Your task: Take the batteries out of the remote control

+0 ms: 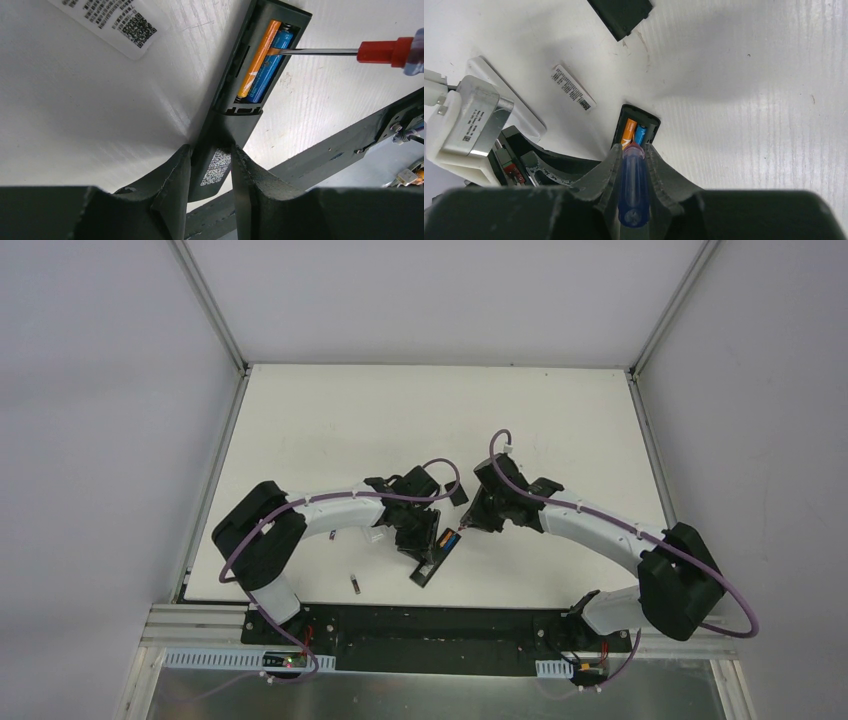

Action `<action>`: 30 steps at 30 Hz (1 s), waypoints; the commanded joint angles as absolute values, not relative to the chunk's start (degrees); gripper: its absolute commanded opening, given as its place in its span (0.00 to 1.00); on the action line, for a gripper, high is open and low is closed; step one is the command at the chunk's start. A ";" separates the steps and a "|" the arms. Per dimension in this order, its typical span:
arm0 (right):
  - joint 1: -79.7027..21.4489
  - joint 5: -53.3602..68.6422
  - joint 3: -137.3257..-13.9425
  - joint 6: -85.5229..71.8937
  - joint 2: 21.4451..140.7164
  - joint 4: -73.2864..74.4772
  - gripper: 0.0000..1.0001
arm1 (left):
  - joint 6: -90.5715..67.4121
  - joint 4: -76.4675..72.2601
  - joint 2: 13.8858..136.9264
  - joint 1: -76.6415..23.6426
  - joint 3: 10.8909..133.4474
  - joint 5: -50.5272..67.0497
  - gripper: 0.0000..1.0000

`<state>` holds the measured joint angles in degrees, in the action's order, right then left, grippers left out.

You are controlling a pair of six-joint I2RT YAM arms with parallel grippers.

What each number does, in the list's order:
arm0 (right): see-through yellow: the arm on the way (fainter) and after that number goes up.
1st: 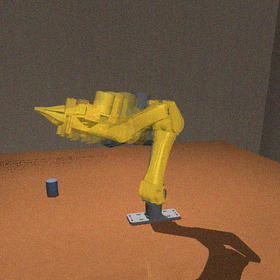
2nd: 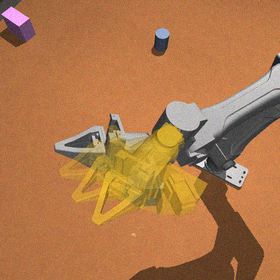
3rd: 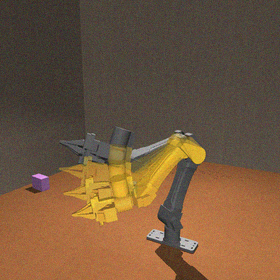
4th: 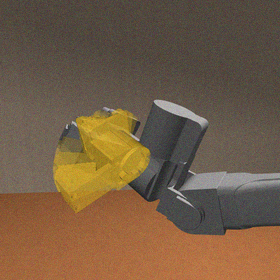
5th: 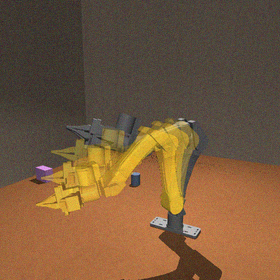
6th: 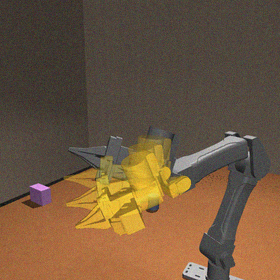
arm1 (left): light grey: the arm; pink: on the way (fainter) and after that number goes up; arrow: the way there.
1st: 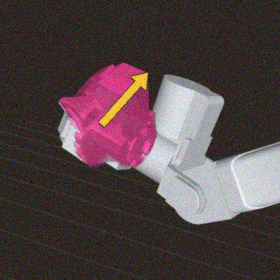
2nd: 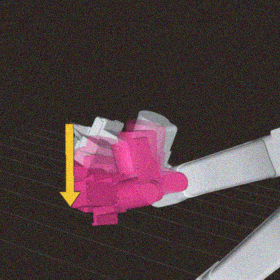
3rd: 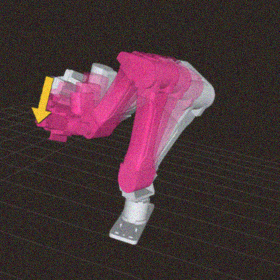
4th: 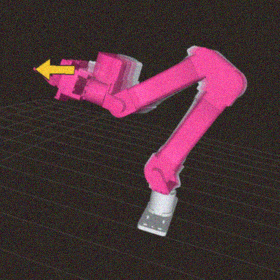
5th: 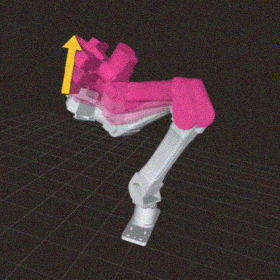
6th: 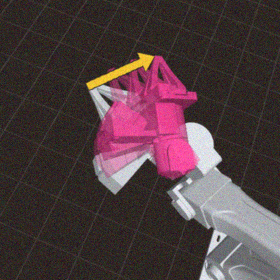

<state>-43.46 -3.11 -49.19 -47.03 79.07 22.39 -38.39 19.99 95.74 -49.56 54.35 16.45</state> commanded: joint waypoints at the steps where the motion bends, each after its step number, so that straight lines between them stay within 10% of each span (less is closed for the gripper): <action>1: -44.89 -3.48 -48.46 -48.59 80.43 22.84 0.00 | -37.62 18.12 98.02 -50.01 55.37 14.88 0.31; 30: -43.55 7.23 -29.39 -55.75 74.42 0.79 0.00 | -36.13 16.88 100.67 -51.40 54.31 15.10 0.20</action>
<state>-41.56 -2.90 -34.00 -52.29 76.01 -1.04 -36.47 19.99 96.75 -49.58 54.92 18.06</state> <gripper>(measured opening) 0.208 0.276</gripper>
